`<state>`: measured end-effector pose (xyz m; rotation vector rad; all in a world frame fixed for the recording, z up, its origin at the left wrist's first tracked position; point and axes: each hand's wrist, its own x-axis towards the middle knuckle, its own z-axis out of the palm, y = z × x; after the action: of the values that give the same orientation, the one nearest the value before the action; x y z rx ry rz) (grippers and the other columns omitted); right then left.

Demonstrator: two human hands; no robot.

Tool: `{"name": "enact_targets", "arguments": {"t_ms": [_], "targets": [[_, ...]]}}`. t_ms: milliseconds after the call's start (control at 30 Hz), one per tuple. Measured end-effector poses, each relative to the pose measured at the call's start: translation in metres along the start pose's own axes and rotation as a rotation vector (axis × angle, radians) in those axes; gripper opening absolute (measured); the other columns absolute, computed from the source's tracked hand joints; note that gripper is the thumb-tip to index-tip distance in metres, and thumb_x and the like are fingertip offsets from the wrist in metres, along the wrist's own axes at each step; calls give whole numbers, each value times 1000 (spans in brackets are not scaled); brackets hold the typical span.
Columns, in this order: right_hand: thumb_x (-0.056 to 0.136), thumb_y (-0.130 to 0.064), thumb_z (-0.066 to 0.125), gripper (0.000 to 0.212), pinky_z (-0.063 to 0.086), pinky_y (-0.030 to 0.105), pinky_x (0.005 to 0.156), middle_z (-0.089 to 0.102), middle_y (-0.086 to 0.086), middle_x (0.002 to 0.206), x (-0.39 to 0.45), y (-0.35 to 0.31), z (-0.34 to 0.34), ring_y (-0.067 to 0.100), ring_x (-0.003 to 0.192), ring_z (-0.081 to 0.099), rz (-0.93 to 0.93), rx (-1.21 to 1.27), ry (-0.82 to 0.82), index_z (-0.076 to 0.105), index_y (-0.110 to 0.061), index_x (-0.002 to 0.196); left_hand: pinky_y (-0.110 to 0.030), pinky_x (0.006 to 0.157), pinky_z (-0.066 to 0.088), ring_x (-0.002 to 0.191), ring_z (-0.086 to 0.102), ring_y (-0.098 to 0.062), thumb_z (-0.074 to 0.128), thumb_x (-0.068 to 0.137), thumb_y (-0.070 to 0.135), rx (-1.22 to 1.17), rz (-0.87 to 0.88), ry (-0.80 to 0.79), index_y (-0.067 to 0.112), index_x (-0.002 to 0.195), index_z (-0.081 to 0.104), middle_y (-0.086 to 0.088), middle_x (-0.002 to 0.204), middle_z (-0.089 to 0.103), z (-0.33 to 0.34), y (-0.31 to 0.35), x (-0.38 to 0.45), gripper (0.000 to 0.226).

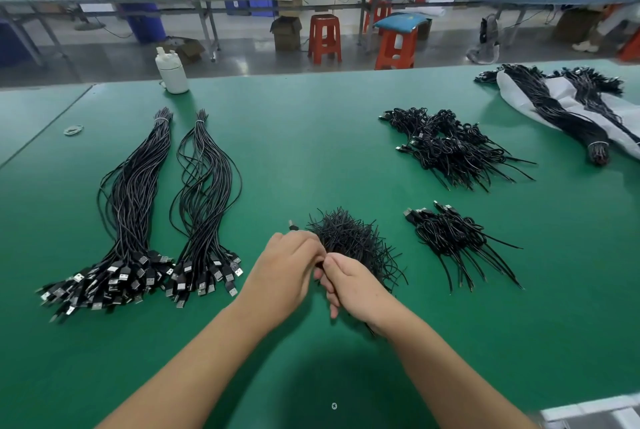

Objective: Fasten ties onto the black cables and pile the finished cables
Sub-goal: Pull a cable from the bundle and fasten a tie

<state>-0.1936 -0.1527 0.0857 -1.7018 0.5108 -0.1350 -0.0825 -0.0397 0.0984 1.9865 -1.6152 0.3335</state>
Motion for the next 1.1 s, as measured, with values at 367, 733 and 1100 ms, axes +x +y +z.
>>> {"name": "enact_targets", "arguments": {"t_ms": [367, 733, 1100], "targets": [[106, -41, 34, 31, 44, 44, 76, 57, 3, 90, -5, 3, -9, 28, 82, 56, -294, -824, 38, 47, -16, 94, -21, 58, 38, 58, 48, -8, 67, 89, 20, -426, -752, -243, 29, 70, 67, 7, 66, 63, -5, 3, 12, 21], [95, -29, 62, 19, 39, 31, 45, 57, -2, 68, -12, 9, -12, 22, 53, 57, -648, -1136, 225, 61, -15, 82, -29, 63, 39, 60, 47, -16, 83, 76, 35, -613, -902, -326, 12, 71, 75, -4, 63, 63, -7, -13, 7, 25], [98, -39, 52, 26, 34, 30, 48, 61, -5, 69, -10, 10, -14, 20, 56, 61, -643, -1305, 168, 65, -21, 84, -32, 64, 30, 64, 36, -16, 69, 87, 49, -577, -790, -460, 10, 75, 75, -6, 63, 49, -13, -12, 13, 41]]}}
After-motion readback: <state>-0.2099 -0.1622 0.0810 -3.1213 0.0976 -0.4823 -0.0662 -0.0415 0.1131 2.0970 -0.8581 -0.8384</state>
